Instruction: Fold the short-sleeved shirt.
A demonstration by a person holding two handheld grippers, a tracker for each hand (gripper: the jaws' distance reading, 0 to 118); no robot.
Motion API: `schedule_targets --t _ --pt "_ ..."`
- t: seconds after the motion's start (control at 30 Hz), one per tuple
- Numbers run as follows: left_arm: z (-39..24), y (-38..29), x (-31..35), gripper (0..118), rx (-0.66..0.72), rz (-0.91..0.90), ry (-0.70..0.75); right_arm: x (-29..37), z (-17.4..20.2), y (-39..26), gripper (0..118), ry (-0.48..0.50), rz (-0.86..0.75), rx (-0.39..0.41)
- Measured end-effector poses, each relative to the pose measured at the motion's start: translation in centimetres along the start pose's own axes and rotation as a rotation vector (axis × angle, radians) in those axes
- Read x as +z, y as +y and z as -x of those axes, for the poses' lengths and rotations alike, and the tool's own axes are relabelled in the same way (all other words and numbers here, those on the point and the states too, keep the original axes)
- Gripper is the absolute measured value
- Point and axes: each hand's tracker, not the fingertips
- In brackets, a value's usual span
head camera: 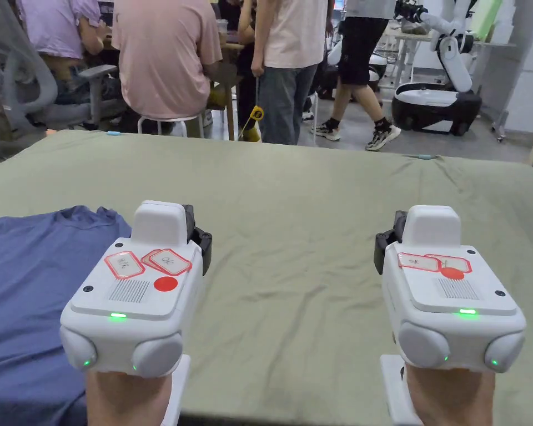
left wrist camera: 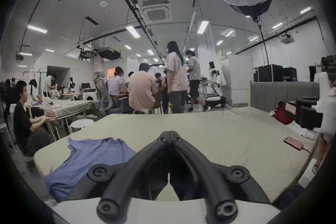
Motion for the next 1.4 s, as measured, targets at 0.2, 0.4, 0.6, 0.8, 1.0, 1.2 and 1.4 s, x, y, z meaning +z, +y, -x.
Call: schedule_targets --t 0.2,0.4,0.6,0.8,1.0,1.2,1.4 --pt "8.6 0.3 2.9 0 -0.044 0.006 0.214 -1.5 11.1 1.3 0 0.275 -0.004 -0.001" --pt "18.0 -1.1 6.5 0 -0.018 0.074 0.446 -2.9 20.5 1.6 0 0.498 0.001 -0.021" --pt "18.8 -4.3 3.1 0 0.049 0.221 0.366 -7.0 22.8 -0.5 0 0.535 0.069 0.012" --pt "18.7 -7.2 -10.5 0 0.062 0.546 0.160 -10.8 22.0 -2.2 0 0.522 0.121 0.052" --pt "20.2 -12.0 -28.5 0 0.120 0.854 -0.029 -14.2 21.1 -4.0 0 0.493 0.170 0.074" --pt "21.3 -15.8 -36.8 108 0.216 0.925 0.019 -16.5 18.6 -5.4 0 0.445 0.221 0.069" --pt "19.5 -17.5 -37.9 73 0.114 0.934 0.055 -17.4 16.1 -6.0 0 0.402 0.239 0.080"
